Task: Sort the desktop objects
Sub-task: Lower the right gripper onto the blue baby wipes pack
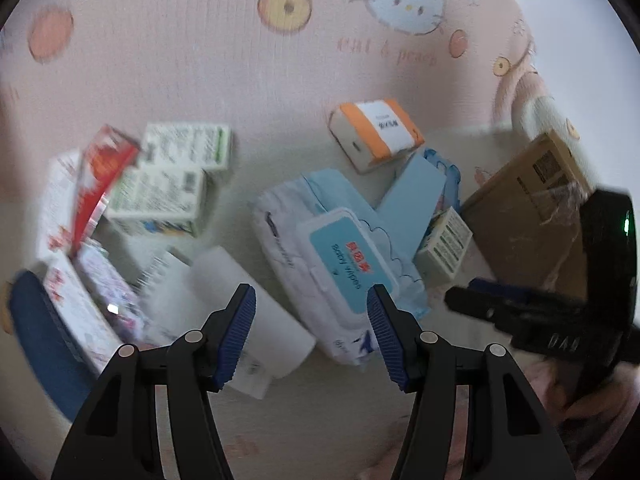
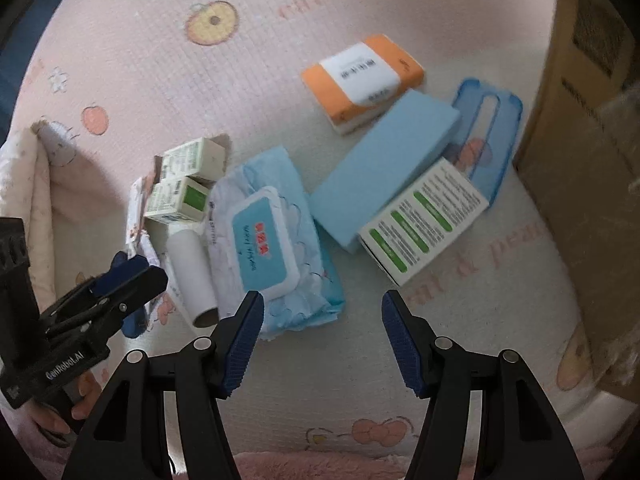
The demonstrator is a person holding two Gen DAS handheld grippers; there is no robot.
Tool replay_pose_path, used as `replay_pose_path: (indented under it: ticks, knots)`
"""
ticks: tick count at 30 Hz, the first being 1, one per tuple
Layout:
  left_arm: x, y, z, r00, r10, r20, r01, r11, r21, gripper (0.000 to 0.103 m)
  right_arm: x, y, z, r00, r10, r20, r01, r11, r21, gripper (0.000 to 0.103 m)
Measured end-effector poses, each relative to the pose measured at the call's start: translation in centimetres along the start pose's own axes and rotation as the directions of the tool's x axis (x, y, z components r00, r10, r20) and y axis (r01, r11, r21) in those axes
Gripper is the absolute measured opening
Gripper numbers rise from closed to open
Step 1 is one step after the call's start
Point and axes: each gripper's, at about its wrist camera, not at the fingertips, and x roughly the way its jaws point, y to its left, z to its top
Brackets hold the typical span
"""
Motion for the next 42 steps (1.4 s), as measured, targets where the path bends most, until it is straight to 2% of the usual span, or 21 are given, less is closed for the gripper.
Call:
replay_pose_path:
  ticks: [4, 13, 17, 19, 21, 22, 23, 24, 25, 29, 32, 36, 40, 42]
  knots:
    - [2.0, 0.7, 1.2, 0.997, -0.06, -0.055, 0.056, 0.995, -0.079, 0.063, 0.9, -0.9, -0.2, 1.0, 0.022, -0.012, -0.021, 0.999, 0.048, 0.059]
    - [5.5, 2.0, 4.5, 0.996, 0.009, -0.086, -0.016, 0.997, -0.081, 0.063, 3.3, -1.5, 0.2, 0.997, 0.064, -0.049, -0.058, 0.992, 0.113, 0.059]
    - [7.3, 2.2, 6.2, 0.993, 0.068, -0.1, -0.069, 0.998, -0.006, 0.063, 4.6, -2.1, -0.5, 0.991, 0.066, -0.12, -0.046, 0.985, 0.167, 0.059]
    - [7.9, 2.0, 6.8, 0.991, 0.086, -0.1, -0.082, 0.996, 0.045, 0.063, 5.0, -2.6, -1.0, 0.985, 0.105, -0.135, -0.075, 0.974, 0.213, 0.055]
    - [8.3, 1.8, 7.4, 0.992, 0.079, -0.102, -0.07, 0.994, 0.086, 0.06, 5.2, -3.1, -1.4, 0.976, 0.172, -0.132, -0.131, 0.953, 0.271, 0.037]
    - [8.4, 1.7, 7.6, 0.992, 0.072, -0.099, -0.063, 0.993, 0.097, 0.055, 5.3, -3.2, -1.5, 0.973, 0.193, -0.127, -0.151, 0.948, 0.281, 0.034]
    - [8.4, 1.6, 7.8, 0.994, 0.065, -0.09, -0.056, 0.993, 0.106, 0.04, 5.3, -3.1, -1.4, 0.97, 0.204, -0.13, -0.161, 0.945, 0.284, 0.028]
    - [8.6, 1.6, 7.9, 0.993, 0.066, -0.094, -0.055, 0.991, 0.122, 0.034, 5.3, -3.0, -1.2, 0.969, 0.208, -0.135, -0.165, 0.947, 0.277, 0.022]
    - [8.8, 1.6, 8.0, 0.992, 0.081, -0.099, -0.068, 0.99, 0.127, 0.033, 5.4, -2.7, -1.0, 0.968, 0.211, -0.136, -0.17, 0.949, 0.267, 0.021]
    - [8.7, 1.8, 7.9, 0.992, 0.06, -0.113, -0.046, 0.991, 0.122, 0.029, 5.7, -1.9, -0.3, 0.971, 0.194, -0.141, -0.16, 0.962, 0.222, 0.019]
    - [8.4, 2.0, 7.2, 0.987, 0.084, -0.137, -0.066, 0.989, 0.133, 0.029, 5.7, -1.5, 0.6, 0.984, 0.125, -0.13, -0.101, 0.98, 0.173, 0.019]
    - [7.8, 2.4, 5.7, 0.981, 0.051, -0.187, -0.029, 0.993, 0.119, 0.029, 5.0, -1.8, 2.5, 0.996, 0.05, -0.07, -0.04, 0.989, 0.141, 0.019]
    - [7.3, 2.6, 5.3, 0.979, 0.048, -0.198, -0.03, 0.995, 0.093, 0.031, 5.0, -2.7, 2.9, 0.997, 0.072, -0.037, -0.065, 0.984, 0.168, 0.019]
    - [7.4, 2.7, 5.6, 0.979, 0.051, -0.2, -0.033, 0.995, 0.09, 0.038, 4.7, -3.0, 2.2, 0.997, 0.074, -0.034, -0.066, 0.979, 0.195, 0.02]
